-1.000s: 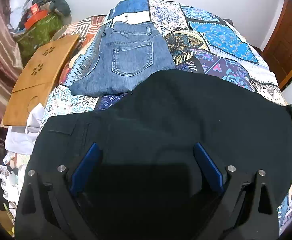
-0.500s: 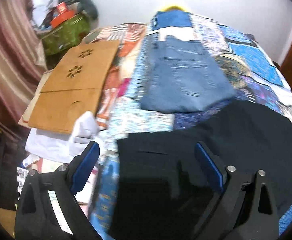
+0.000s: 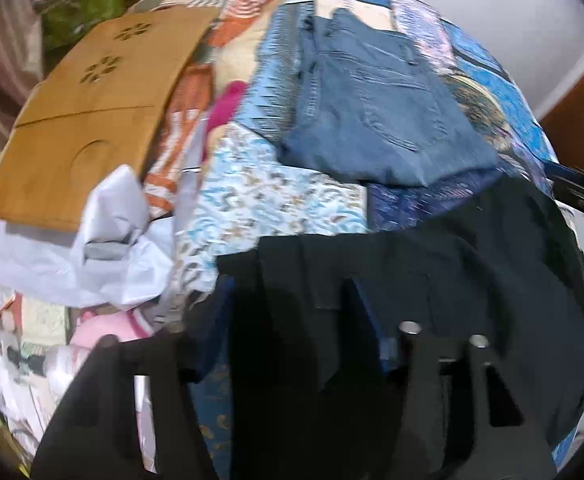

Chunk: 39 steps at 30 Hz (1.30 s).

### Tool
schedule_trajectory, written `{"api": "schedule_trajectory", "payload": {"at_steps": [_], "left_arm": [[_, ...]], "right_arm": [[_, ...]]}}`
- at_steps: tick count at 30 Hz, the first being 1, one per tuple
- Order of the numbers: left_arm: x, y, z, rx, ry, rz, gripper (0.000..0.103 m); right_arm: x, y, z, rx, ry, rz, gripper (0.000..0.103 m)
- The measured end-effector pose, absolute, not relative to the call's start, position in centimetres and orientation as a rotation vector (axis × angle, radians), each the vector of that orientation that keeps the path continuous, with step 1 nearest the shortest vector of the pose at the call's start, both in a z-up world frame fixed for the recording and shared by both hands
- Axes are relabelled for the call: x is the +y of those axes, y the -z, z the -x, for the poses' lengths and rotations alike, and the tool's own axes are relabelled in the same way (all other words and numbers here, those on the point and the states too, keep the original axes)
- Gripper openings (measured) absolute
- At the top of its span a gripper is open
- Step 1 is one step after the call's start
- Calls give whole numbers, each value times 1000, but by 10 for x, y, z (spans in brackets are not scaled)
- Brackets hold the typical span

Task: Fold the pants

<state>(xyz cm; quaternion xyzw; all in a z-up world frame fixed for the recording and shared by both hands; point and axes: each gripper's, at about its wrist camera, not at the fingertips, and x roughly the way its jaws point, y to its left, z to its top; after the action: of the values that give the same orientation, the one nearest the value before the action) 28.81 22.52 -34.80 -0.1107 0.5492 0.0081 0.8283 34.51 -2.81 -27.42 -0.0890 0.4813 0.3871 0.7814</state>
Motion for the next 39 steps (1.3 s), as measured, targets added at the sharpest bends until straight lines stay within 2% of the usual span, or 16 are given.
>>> {"api": "schedule_trajectory", "payload": {"at_steps": [2,3,4,5,6,9,11,14,16,17,18,21,24,28,35,39], "left_arm": [[219,346,-285,1147,8,219,35],[216,345,-284,1137,10,203,26],[214,343,-283,1127,8,183,21],[211,341,-282,1111,-7,145,16],[210,340,-280,1099,-21,116,13],[210,338,-278,1068,-80,65,13],[215,338,-279,1059,-104,60,13],[219,342,-285,1080,-120,60,16],[219,341,-287,1092,-139,36,24],[221,336,-286,1090,-171,25,33],[222,331,-283,1084,-182,26,37],[230,305,-265,1031,-183,37,37],[227,281,-242,990,-132,53,37],[206,270,-219,997,-40,69,37],[151,315,-186,1129,64,5,39],[141,332,-162,1115,15,-40,46]], "right_arm": [[-21,284,-349,1088,-851,199,51],[-16,292,-351,1125,-866,204,50],[-14,293,-350,1126,-866,212,45],[-11,294,-348,1110,-859,244,31],[-8,292,-344,1097,-864,267,21],[-7,288,-336,1037,-855,300,14],[-5,286,-334,1002,-840,319,14],[0,285,-332,990,-813,355,14],[0,281,-329,979,-773,379,17],[-2,276,-327,968,-758,384,21],[-7,269,-322,947,-746,385,21],[-22,246,-300,886,-739,412,24],[-39,228,-274,842,-753,412,37],[-58,218,-235,857,-791,354,38],[-77,258,-180,1020,-821,243,38],[-100,268,-156,992,-772,175,39]]}}
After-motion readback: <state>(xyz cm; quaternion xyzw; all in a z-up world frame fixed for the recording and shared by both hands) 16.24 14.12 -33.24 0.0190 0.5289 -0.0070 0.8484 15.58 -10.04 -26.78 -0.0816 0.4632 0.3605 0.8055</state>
